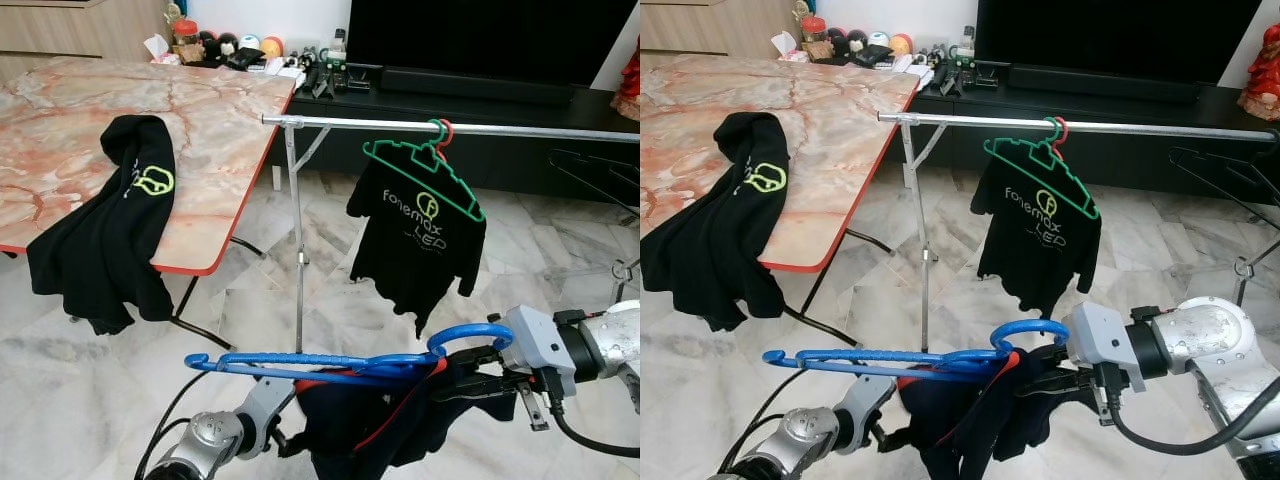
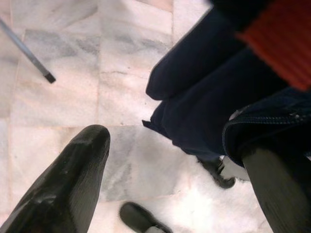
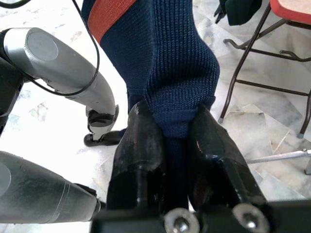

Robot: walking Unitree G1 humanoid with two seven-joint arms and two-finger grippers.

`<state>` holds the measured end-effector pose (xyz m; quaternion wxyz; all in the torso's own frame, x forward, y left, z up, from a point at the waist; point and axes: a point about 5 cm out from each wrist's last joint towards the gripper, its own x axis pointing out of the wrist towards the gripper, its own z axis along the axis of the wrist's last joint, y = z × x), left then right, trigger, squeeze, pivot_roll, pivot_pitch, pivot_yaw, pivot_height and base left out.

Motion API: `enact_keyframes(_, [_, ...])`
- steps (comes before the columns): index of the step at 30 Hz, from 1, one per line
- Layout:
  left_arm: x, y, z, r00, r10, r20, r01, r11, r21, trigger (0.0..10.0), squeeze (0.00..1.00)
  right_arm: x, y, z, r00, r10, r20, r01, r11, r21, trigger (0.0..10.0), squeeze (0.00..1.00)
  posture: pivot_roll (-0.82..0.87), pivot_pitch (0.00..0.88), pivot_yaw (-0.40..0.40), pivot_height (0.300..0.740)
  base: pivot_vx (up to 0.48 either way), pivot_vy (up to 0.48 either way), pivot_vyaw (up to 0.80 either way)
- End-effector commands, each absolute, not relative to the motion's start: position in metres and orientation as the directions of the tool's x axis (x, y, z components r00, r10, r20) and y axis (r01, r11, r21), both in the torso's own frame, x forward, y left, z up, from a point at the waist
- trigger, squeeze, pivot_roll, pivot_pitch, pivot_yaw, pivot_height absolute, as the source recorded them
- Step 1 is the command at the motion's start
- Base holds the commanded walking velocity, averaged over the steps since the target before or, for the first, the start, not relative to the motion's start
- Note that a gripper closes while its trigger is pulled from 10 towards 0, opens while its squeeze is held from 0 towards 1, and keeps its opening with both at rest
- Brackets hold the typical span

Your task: Hang hanger

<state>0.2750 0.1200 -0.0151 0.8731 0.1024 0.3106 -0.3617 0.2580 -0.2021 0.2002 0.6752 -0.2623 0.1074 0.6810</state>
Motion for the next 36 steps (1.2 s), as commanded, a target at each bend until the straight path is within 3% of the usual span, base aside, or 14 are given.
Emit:
enact_keyframes(1, [0.269, 0.121, -0.022, 0.536, -0.553, -0.638, 0.664, 0.743, -0.086, 10.0, 0.00, 0.259, -0.199, 0.209, 0.048, 0.869, -0.493, -0.965, -0.088, -0.249, 10.0, 0.00, -0.12, 0.087, -0.049, 0.740, 0.000, 0.000, 0.00])
enact_keyframes(9, [0.276, 0.120, -0.019, 0.621, -0.495, -0.608, 0.556, 0.825, -0.104, 10.0, 0.00, 0.257, -0.196, 0.209, 0.041, 0.871, -0.489, -0.963, -0.095, -0.250, 10.0, 0.00, -0.13, 0.086, -0.044, 0.740, 0.000, 0.000, 0.00])
enact_keyframes(12, [0.279, 0.116, -0.015, 0.639, -0.521, -0.566, 0.517, 0.836, -0.186, 10.0, 0.00, 0.256, -0.194, 0.208, 0.035, 0.873, -0.486, -0.963, -0.099, -0.249, 10.0, 0.00, -0.13, 0.085, -0.044, 0.740, 0.000, 0.000, 0.00])
enact_keyframes(17, [0.269, 0.107, -0.019, 0.516, -0.624, -0.587, 0.653, 0.730, -0.201, 10.0, 0.00, 0.257, -0.192, 0.207, 0.028, 0.873, -0.487, -0.963, -0.108, -0.249, 10.0, 0.00, -0.13, 0.083, -0.045, 0.740, 0.000, 0.000, 0.00])
enact_keyframes(26, [0.269, 0.098, -0.016, 0.500, -0.662, -0.559, 0.674, 0.703, -0.230, 10.0, 0.00, 0.256, -0.187, 0.208, 0.013, 0.876, -0.482, -0.959, -0.126, -0.254, 10.0, 0.00, -0.13, 0.085, -0.049, 0.740, 0.000, 0.000, 0.00])
enact_keyframes(31, [0.278, 0.099, -0.013, 0.606, -0.582, -0.543, 0.592, 0.785, -0.181, 10.0, 0.00, 0.254, -0.184, 0.209, -0.001, 0.880, -0.476, -0.957, -0.139, -0.255, 10.0, 0.00, -0.13, 0.088, -0.048, 0.740, 0.000, 0.000, 0.00])
enact_keyframes(35, [0.281, 0.100, -0.010, 0.636, -0.576, -0.514, 0.572, 0.798, -0.187, 10.0, 0.00, 0.254, -0.182, 0.209, -0.007, 0.881, -0.473, -0.956, -0.144, -0.255, 10.0, 0.00, -0.13, 0.089, -0.047, 0.740, 0.000, 0.000, 0.00])
enact_keyframes(36, [0.282, 0.101, -0.009, 0.653, -0.562, -0.507, 0.554, 0.811, -0.186, 0.0, 0.00, 0.254, -0.182, 0.209, -0.008, 0.882, -0.471, -0.956, -0.145, -0.257, 10.0, 0.00, -0.13, 0.091, -0.047, 0.740, 0.000, 0.000, 0.00])
